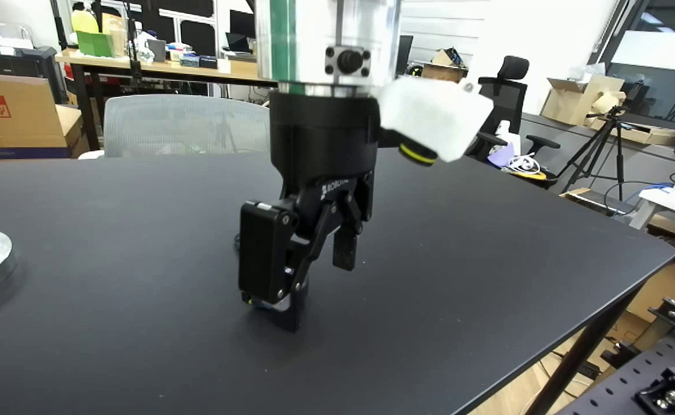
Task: Move the measuring tape backwards
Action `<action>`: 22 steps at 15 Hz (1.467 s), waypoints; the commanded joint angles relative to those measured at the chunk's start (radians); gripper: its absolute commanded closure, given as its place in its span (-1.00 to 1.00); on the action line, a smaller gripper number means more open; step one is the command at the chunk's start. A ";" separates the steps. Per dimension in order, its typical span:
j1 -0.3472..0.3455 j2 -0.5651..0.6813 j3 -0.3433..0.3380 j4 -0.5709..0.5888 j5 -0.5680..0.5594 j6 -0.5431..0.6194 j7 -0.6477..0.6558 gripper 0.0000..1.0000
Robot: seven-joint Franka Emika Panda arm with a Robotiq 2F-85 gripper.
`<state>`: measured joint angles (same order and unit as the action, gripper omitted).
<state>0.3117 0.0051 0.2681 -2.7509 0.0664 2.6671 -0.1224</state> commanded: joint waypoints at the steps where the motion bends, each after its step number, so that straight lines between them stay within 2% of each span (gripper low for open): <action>1: -0.027 0.137 0.002 0.062 -0.008 0.102 -0.082 -1.00; 5: -0.023 0.195 -0.031 0.074 -0.173 0.238 -0.043 -1.00; 7: 0.027 0.188 -0.107 0.073 -0.284 0.290 -0.005 -1.00; 10: 0.063 0.189 -0.193 0.088 -0.390 0.334 0.028 -1.00; 13: 0.078 0.210 -0.225 0.102 -0.402 0.341 0.030 -1.00; 22: 0.062 0.273 -0.178 0.106 -0.341 0.332 -0.005 -1.00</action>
<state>0.3730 0.2546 0.0803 -2.6604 -0.2895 3.0042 -0.1377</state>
